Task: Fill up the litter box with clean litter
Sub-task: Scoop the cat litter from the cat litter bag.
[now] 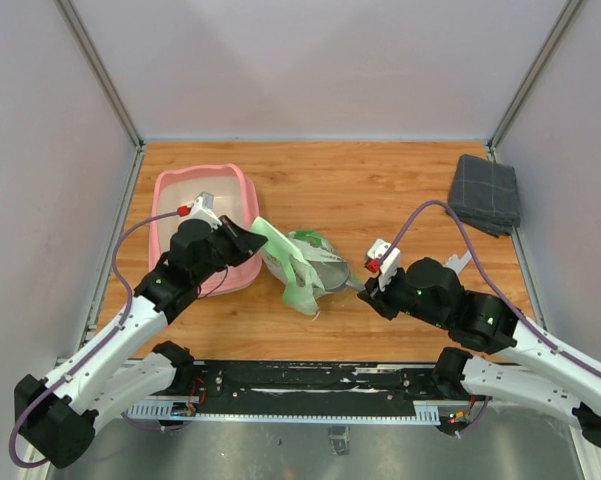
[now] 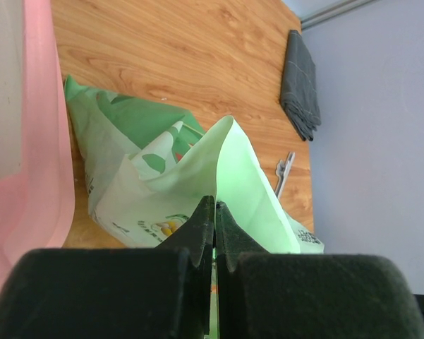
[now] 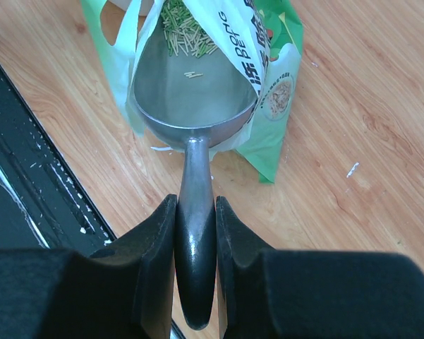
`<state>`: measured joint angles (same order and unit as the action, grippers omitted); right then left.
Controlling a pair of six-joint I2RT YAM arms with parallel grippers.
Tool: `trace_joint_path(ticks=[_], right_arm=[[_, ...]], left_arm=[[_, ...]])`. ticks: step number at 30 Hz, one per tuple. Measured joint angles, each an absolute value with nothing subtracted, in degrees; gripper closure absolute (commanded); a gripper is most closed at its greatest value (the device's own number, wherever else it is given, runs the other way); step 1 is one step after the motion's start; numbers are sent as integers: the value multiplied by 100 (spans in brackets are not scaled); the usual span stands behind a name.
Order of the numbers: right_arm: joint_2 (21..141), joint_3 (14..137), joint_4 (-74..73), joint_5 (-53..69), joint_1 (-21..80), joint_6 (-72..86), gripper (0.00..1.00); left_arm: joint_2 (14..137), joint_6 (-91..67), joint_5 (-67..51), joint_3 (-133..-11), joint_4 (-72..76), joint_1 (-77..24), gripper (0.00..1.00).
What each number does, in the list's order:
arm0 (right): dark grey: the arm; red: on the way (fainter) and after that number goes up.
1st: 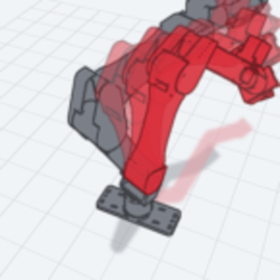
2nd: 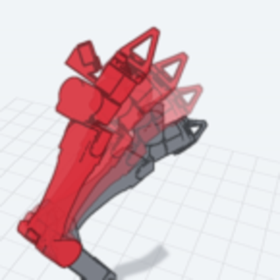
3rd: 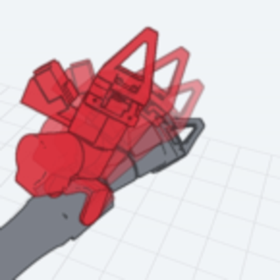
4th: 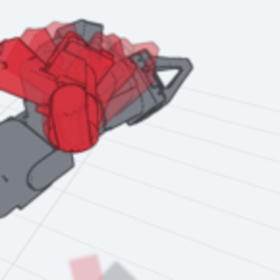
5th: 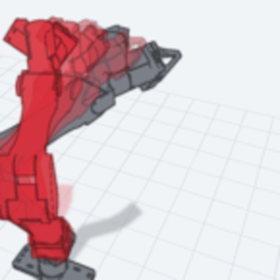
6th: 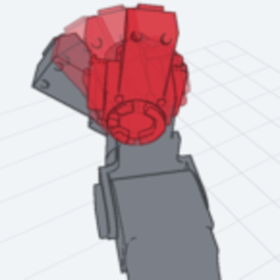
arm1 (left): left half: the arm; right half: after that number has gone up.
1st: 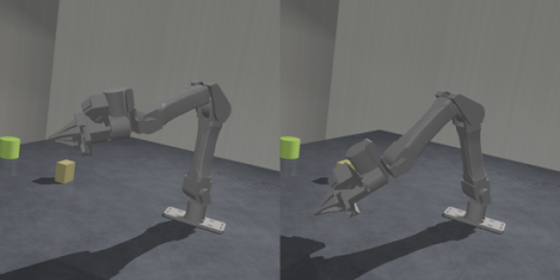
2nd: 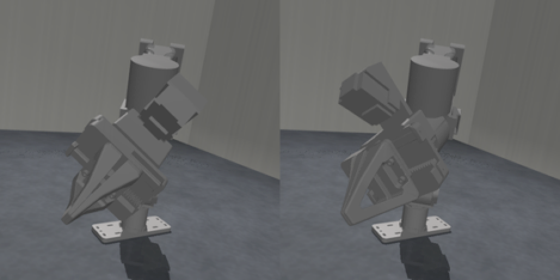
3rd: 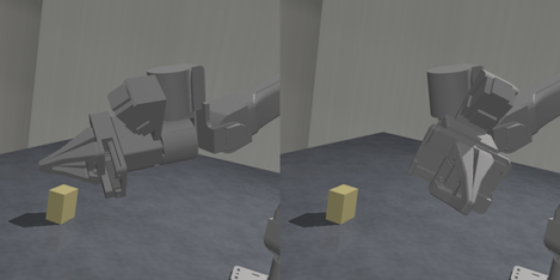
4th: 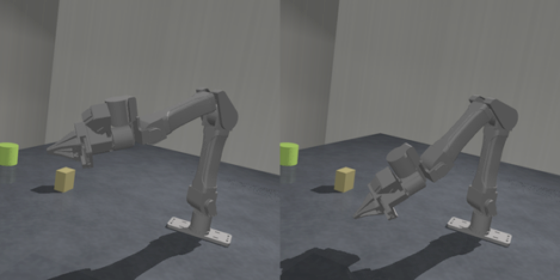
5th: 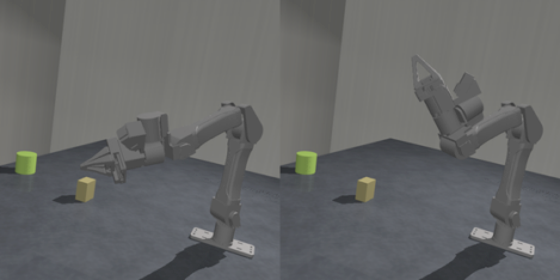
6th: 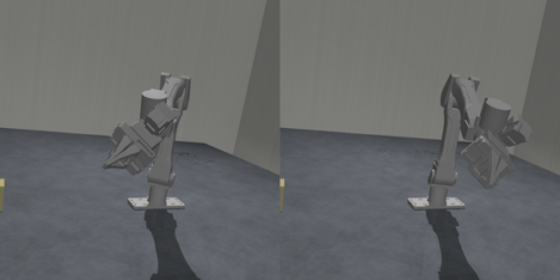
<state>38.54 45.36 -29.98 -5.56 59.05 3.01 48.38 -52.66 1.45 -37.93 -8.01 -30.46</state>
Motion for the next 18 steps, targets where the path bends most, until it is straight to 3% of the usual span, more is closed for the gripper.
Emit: trace_joint_path(ticks=[18], right_arm=[[3144,3955,-2464,-532,5905,338,99]], left_arm=[[4945,-5186,137,-3793,-834,-3046,100]])
